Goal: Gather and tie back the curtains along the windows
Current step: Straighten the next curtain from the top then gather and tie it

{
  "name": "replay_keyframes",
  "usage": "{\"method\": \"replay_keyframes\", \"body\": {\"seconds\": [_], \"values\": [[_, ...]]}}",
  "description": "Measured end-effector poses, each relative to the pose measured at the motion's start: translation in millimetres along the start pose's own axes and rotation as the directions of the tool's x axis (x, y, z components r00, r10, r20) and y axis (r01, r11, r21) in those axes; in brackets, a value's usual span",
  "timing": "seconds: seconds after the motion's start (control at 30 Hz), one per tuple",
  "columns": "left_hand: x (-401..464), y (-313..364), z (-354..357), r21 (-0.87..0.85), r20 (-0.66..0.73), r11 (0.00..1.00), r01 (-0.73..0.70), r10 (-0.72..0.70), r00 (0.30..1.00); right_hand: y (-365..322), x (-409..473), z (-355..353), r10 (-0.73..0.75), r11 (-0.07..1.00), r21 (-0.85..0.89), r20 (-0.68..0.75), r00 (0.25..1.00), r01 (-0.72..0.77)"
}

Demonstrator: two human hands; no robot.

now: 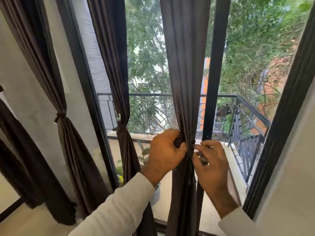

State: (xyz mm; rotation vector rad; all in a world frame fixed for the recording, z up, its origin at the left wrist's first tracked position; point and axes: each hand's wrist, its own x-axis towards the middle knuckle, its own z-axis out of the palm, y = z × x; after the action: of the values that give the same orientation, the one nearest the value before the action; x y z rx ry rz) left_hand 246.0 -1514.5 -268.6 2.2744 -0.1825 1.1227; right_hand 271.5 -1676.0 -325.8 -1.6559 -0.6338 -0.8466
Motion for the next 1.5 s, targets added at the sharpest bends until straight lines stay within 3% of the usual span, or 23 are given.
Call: {"method": "replay_keyframes", "body": {"seconds": [0.07,0.2,0.33,0.4,0.47,0.53,0.67,0.83,0.93,1.03,1.23,1.37,1.5], "values": [[1.0,5.6,-2.4,0.047,0.003,0.998,0.035,-0.035,0.999,0.1,-5.6,-0.1,-0.074,0.995,-0.074,0.000,0.997,0.074],[5.7,10.2,-6.6,0.097,0.049,0.993,0.065,-0.070,0.996,4.5,-11.0,-5.2,-0.197,0.972,-0.100,0.143,0.970,0.212],[9.4,14.8,-11.6,0.147,0.093,0.987,0.071,-0.085,0.992,0.8,-14.4,-16.5,-0.125,0.966,-0.191,0.253,0.959,0.176],[13.2,16.4,-13.6,0.198,0.114,0.978,0.064,-0.088,0.990,1.8,-14.7,-20.7,-0.285,0.892,-0.251,0.336,0.898,0.377],[17.1,18.4,-14.6,0.233,0.135,0.972,0.034,-0.067,0.989,12.6,-13.8,-24.1,-0.527,0.725,-0.250,0.398,0.751,0.642],[19.2,22.6,-15.5,0.236,0.162,0.972,0.006,-0.045,0.986,15.6,-5.9,-27.0,-0.534,0.694,-0.239,0.462,0.708,0.679],[23.3,18.5,-18.6,0.156,0.234,0.978,-0.137,0.098,0.967,13.1,8.9,-29.2,-0.489,0.706,-0.246,0.509,0.709,0.664],[19.8,-5.7,-22.0,-0.152,0.281,0.948,-0.280,0.312,0.907,29.4,18.2,-26.2,-0.302,0.910,-0.208,0.261,0.917,0.359],[16.1,0.8,-24.6,-0.253,0.265,0.915,-0.313,0.377,0.888,22.0,18.8,-22.7,0.008,0.998,-0.058,0.149,0.989,0.001],[18.6,3.0,-23.2,-0.342,0.257,0.903,-0.261,0.357,0.898,12.6,22.7,-19.5,0.203,0.967,0.119,0.175,0.963,-0.225],[28.5,1.9,-9.7,-0.239,0.211,0.959,-0.154,0.206,0.956,4.7,22.5,-14.9,0.248,0.927,0.227,0.229,0.941,-0.300],[28.5,0.2,-9.1,-0.220,0.299,0.942,-0.253,0.312,0.902,14.3,24.9,-20.1,0.295,0.881,0.314,0.221,0.930,-0.354],[31.1,9.1,-6.2,0.055,0.209,0.872,-0.486,0.466,0.860,25.9,24.5,-22.2,0.342,0.852,0.322,0.251,0.905,-0.412]]}}
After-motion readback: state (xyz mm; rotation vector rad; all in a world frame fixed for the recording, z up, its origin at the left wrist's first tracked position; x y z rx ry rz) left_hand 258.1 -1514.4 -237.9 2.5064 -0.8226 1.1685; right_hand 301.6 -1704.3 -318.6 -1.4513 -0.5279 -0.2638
